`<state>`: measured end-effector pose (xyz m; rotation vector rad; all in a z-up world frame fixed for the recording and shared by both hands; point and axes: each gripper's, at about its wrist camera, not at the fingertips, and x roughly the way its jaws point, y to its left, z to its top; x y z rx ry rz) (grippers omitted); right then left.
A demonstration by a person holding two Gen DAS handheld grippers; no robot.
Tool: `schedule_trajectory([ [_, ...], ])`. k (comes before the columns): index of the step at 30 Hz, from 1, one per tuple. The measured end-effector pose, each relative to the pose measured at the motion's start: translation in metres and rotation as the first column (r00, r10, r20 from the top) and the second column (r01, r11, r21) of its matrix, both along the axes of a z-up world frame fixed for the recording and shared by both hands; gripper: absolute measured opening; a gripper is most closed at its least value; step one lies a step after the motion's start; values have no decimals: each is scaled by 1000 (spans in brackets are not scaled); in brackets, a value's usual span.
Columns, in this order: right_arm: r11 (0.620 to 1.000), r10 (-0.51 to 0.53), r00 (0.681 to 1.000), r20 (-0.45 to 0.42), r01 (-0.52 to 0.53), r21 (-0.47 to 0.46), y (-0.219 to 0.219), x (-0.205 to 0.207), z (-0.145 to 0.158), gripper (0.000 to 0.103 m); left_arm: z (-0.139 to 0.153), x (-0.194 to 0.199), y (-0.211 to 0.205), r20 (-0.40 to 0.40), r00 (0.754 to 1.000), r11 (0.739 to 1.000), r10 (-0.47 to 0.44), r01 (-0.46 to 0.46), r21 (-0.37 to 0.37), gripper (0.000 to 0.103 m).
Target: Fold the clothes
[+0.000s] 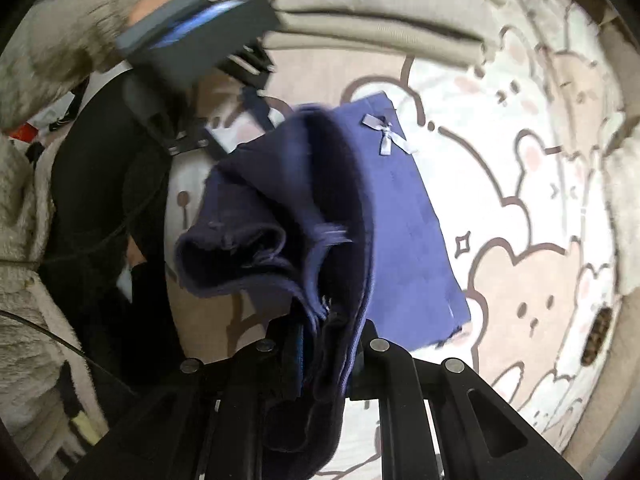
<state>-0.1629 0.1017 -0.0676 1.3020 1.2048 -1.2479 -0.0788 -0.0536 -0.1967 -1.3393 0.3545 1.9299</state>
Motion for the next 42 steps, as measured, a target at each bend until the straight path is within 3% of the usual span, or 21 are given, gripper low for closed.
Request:
schedule_trajectory([
  [2, 999, -1, 1000, 21, 0, 33, -13, -20, -16, 18, -1, 0, -3, 4, 1000, 1000, 4, -4, 19, 47],
  [6, 998, -43, 999, -12, 43, 47, -26, -47, -39, 37, -2, 2, -5, 1, 1000, 999, 5, -5, 37, 47],
  [12, 980, -199, 971, -129, 198, -20, -37, -95, -56, 38, -3, -2, -8, 8, 1000, 998, 19, -20, 61, 47],
  [16, 949, -309, 927, -213, 284, -141, -19, -100, -24, 38, 10, 3, -16, -22, 997, 995, 74, -73, 69, 47],
  [19, 876, -448, 865, -225, 374, -306, 5, -82, 10, 38, 38, 14, -21, -55, 993, 984, 106, -97, 148, 47],
  [22, 738, -607, 778, -161, 477, -478, 46, -44, 18, 38, 70, 31, -7, -96, 992, 970, 80, -55, 238, 47],
  [24, 645, -678, 731, -74, 544, -537, 64, -22, 5, 38, 82, 38, 13, -83, 995, 957, 53, -27, 288, 47],
  [26, 593, -692, 722, 24, 587, -551, 72, 2, -11, 38, 82, 39, 33, -22, 999, 937, 30, -20, 348, 47],
  [28, 587, -675, 732, 87, 606, -537, 64, 13, -44, 38, 76, 34, 54, 49, 999, 914, 11, -30, 404, 47],
  [31, 570, -720, 690, 77, 651, -501, 54, 2, -88, 38, 52, 15, 75, 98, 991, 923, 90, -120, 366, 47],
  [34, 452, -813, 575, 92, 723, -522, 73, -25, -108, 36, 22, -11, 69, 117, 956, 922, 271, -292, 255, 47],
  [35, 399, -842, 529, 110, 745, -535, 84, -34, -111, 35, 14, -20, 60, 132, 931, 904, 340, -362, 229, 45],
  [37, 333, -872, 472, 129, 766, -549, 98, -44, -118, 35, 9, -27, 45, 150, 906, 878, 397, -422, 226, 38],
  [38, 315, -883, 453, 127, 770, -555, 104, -48, -122, 35, 8, -30, 38, 158, 893, 865, 422, -449, 225, 36],
  [42, 279, -887, 440, 142, 755, -593, 110, -47, -132, 35, 21, -29, 35, 130, 879, 850, 459, -477, 226, 36],
])
